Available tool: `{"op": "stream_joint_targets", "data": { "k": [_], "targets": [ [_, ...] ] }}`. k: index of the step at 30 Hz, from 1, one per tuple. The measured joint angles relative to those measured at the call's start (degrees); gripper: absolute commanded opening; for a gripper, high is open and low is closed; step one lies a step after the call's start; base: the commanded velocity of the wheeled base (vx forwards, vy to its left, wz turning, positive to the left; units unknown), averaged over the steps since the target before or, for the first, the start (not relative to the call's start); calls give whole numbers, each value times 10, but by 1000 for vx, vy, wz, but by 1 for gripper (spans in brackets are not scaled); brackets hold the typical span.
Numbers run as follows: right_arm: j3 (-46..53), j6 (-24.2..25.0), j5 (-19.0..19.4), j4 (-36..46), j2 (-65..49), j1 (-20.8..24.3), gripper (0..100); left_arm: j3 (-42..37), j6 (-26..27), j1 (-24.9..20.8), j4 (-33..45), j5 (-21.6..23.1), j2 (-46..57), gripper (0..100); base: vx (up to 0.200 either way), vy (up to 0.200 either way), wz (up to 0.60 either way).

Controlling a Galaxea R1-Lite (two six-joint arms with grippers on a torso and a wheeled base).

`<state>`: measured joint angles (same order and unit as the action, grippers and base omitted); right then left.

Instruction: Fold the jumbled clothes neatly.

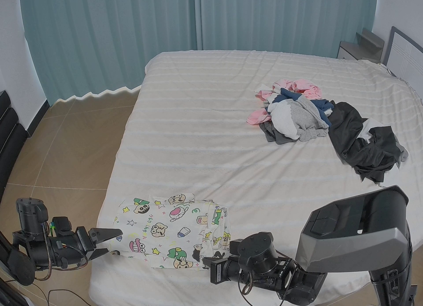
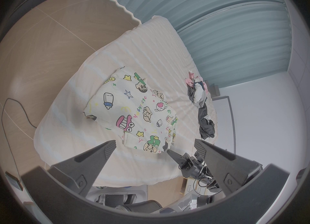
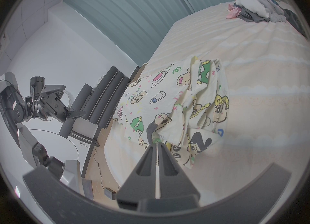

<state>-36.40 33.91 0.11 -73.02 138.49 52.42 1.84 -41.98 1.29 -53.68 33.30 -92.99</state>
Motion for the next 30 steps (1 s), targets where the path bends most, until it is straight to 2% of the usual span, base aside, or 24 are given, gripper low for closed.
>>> {"op": "stream_joint_targets", "data": {
  "k": [9, 10, 17, 23, 26, 30],
  "targets": [
    [30, -3, 1, 7, -27, -15, 0, 0, 1, 0, 0, 0, -1, 100, 0, 0, 0],
    [38, -3, 1, 7, -34, -17, 100, 0, 1, 0, 0, 0, -1, 100, 0, 0, 0],
    [132, -4, 4, -1, -98, -37, 100, 5, 4, 0, 0, -3, -8, 100, 0, 0, 0],
    [186, -5, 2, -49, -130, -50, 100, 23, 13, 1, -1, -19, -13, 100, 0, 0, 0],
    [187, -6, 2, -49, -130, -55, 100, 41, 43, 6, 2, -27, -21, 100, 0, 0, 0],
    [166, -10, 2, -38, -118, -62, 100, 74, 126, 28, 11, -41, -53, 100, 0, 0, 0]
  ]
}}
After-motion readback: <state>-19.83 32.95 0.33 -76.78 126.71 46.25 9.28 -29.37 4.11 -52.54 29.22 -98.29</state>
